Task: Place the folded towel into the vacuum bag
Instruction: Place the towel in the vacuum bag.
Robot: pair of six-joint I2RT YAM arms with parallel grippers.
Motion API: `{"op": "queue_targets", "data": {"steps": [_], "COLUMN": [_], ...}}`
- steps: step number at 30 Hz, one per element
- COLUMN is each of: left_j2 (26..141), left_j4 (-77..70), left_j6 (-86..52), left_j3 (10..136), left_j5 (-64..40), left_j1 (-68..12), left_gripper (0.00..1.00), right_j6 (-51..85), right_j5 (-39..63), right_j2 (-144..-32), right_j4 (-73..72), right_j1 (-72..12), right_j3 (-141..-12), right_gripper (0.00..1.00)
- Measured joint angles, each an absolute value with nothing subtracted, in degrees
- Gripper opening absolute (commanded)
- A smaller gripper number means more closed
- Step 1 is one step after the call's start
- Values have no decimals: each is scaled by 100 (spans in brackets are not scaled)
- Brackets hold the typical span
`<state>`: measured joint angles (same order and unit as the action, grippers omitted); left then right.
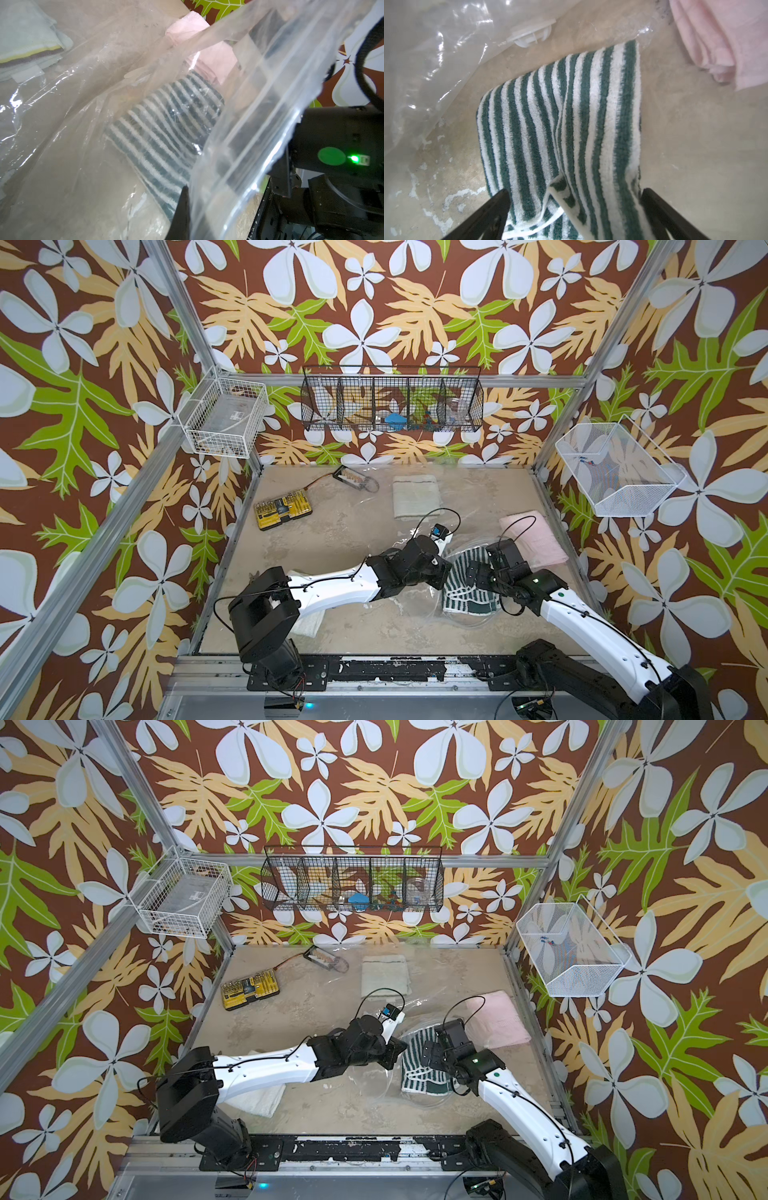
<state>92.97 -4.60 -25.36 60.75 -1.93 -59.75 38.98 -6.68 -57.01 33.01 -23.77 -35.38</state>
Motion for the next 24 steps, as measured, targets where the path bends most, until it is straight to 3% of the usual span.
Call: {"op": "queue_targets", "data": {"steps": [5,7,9,12,15,17,19,22,24], "left_j2": [9299,9341,9426,9564,9605,9548,9472,9421,9450], "left_j4": [-429,-432,-421,-353,-294,-421,-585,-777,-838], "left_j6": [-2536,-2532,-2482,-2318,-2198,-2193,-2198,-2206,-2241], "left_j3": [6182,6292,6396,6547,6606,6584,6486,6340,6292], "left_j5": [-191,-167,-150,-132,62,86,89,75,56], "left_j1": [-5972,-5972,-5972,-5972,-5957,-5929,-5942,-5948,-5948], "left_gripper": [0,0,0,0,0,0,0,0,0], "right_j6": [4248,4458,4495,4303,3697,3437,3275,3188,3089], "right_j5": [-609,-421,-156,532,904,1015,1024,943,810], "right_j2": [-6038,-5983,-5994,-6504,-7111,-6943,-6676,-6628,-6764], "right_j4": [2456,1892,1238,290,355,447,663,1249,1730], "right_j1": [-2379,-2410,-2502,-2703,-2838,-2648,-2482,-2434,-2416], "right_j3": [-2912,-2510,-2252,-2309,-3079,-3151,-3114,-3312,-3529], "right_gripper": [59,51,50,56,70,84,92,100,100]}}
